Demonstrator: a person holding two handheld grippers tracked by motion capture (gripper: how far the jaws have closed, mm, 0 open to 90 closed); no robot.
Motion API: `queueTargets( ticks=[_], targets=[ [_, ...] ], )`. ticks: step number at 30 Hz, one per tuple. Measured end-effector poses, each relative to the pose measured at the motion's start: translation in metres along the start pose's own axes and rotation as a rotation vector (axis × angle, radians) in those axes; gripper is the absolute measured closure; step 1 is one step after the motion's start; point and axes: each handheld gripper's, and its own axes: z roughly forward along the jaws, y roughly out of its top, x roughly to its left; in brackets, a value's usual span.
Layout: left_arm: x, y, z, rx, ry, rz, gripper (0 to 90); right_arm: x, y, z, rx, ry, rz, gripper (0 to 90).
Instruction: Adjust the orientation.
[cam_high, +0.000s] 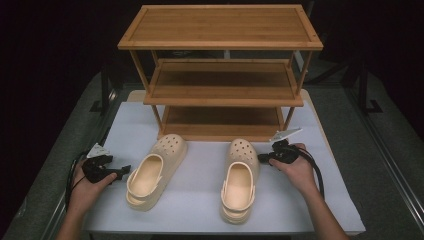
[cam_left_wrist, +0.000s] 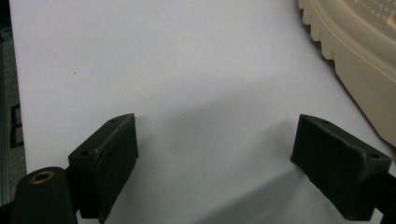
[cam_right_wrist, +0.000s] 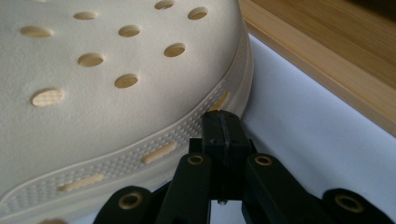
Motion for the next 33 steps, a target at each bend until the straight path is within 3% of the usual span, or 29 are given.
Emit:
queueTargets(
  ticks=[15,33],
  targets=[
    [0.0,0.0,0.0,-0.003,0.0,-0.002,13.5,0.006,0.023,0.021,-0.005,0.031,-0.027,90.0],
    [0.0,0.0,0.0,-0.003,0.0,-0.002,13.5,0.022,0.056,0.051,-0.007,0.082,-0.065,90.0]
  ],
)
